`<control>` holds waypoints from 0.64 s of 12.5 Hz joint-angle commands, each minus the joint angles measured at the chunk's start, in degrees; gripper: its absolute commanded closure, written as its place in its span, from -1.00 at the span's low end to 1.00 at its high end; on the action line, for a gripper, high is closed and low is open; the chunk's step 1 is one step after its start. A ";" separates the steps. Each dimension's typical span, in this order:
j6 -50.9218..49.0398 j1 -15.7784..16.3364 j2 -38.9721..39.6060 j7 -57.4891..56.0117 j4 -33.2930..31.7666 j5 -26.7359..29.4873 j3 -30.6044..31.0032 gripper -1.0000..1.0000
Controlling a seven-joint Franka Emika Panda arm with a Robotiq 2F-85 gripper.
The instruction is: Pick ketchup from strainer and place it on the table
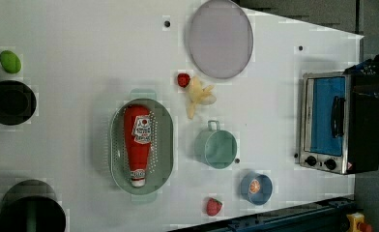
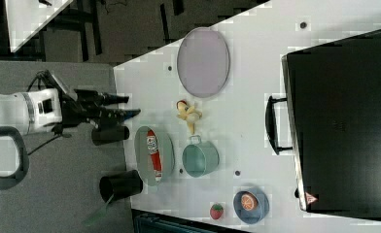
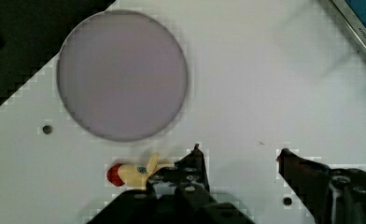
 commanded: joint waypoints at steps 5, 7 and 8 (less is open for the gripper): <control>-7.14 -3.68 -9.91 -0.59 -3.84 0.63 7.85 -1.00; -4.47 -2.39 -7.79 -0.59 -3.85 0.63 12.44 -1.00; -3.62 -1.72 -6.66 -0.59 -3.85 0.61 15.13 -1.00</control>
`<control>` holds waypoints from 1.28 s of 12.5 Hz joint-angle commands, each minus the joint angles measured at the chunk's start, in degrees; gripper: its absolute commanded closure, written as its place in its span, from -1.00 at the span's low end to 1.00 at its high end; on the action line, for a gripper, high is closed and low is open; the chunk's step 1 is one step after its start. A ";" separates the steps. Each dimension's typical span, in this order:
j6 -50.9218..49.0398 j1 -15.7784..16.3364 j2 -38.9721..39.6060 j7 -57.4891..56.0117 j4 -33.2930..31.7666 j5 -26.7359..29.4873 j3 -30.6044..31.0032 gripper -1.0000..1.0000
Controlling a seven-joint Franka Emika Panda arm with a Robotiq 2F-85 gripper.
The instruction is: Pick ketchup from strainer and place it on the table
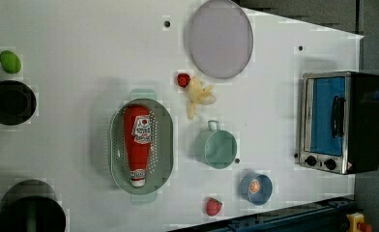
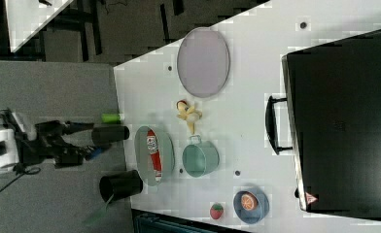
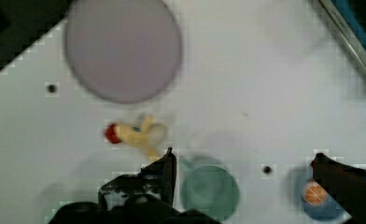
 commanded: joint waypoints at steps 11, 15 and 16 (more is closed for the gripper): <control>17.66 7.53 20.71 5.22 -6.45 -2.38 28.88 -1.00; 30.31 9.45 27.36 9.42 -12.65 -11.43 28.90 -1.00; 33.45 9.58 29.52 10.77 -13.50 -13.55 28.86 -1.00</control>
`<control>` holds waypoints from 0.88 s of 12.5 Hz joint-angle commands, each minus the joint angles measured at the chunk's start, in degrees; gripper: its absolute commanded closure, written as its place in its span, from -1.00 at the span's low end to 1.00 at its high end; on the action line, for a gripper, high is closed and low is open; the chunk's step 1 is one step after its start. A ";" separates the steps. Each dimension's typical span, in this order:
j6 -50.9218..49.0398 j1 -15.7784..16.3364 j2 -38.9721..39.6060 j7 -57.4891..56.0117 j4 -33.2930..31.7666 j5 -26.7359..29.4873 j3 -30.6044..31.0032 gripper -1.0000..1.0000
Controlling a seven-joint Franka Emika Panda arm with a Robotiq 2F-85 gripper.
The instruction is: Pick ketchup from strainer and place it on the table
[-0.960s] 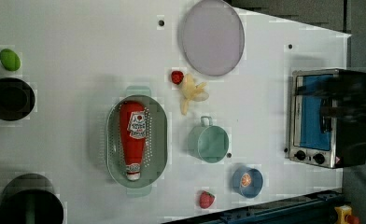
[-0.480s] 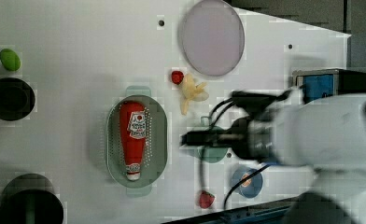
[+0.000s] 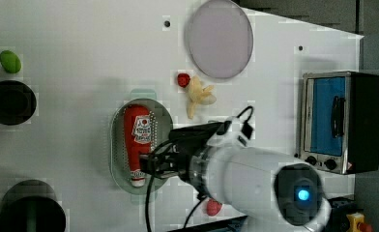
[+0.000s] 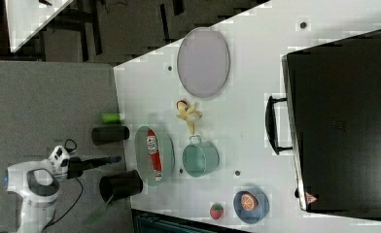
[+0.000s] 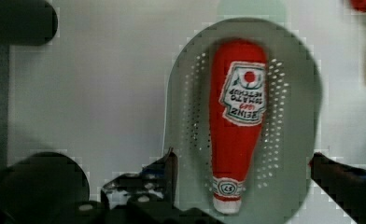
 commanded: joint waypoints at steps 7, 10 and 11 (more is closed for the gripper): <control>15.21 -1.12 18.76 12.70 -2.78 -16.30 -3.39 -1.00; 18.03 -0.53 23.00 16.71 -1.95 -19.40 -4.15 -1.00; 18.05 -0.25 23.97 16.80 -1.38 -20.55 -4.55 -1.00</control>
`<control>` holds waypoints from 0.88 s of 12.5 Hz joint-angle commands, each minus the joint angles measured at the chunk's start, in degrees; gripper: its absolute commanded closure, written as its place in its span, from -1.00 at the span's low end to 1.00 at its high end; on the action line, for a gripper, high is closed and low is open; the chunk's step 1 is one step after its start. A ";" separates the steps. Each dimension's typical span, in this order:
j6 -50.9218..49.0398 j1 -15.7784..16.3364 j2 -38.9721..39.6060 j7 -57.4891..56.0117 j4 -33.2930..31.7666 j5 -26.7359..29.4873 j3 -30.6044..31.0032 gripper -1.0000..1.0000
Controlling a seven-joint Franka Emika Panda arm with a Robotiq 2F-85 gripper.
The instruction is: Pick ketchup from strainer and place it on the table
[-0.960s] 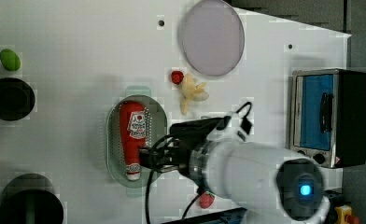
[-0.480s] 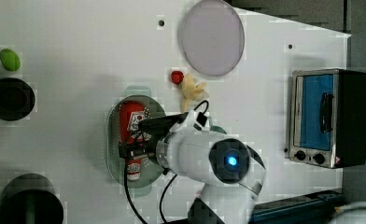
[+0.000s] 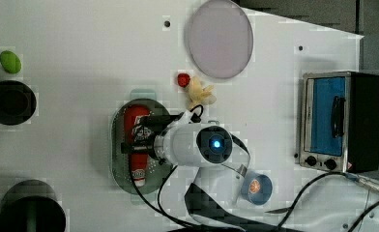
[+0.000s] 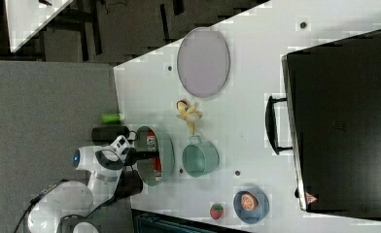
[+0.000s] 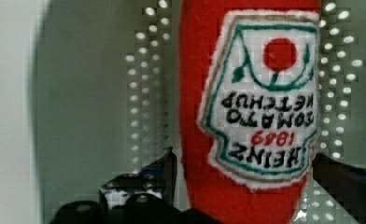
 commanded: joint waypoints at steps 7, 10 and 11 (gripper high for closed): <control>-0.54 0.80 -3.47 4.87 1.69 -3.54 0.07 -0.21; -4.20 -1.21 -10.79 4.89 1.31 0.18 3.35 -0.21; -4.79 -2.10 -13.57 4.88 1.65 3.49 4.40 -0.21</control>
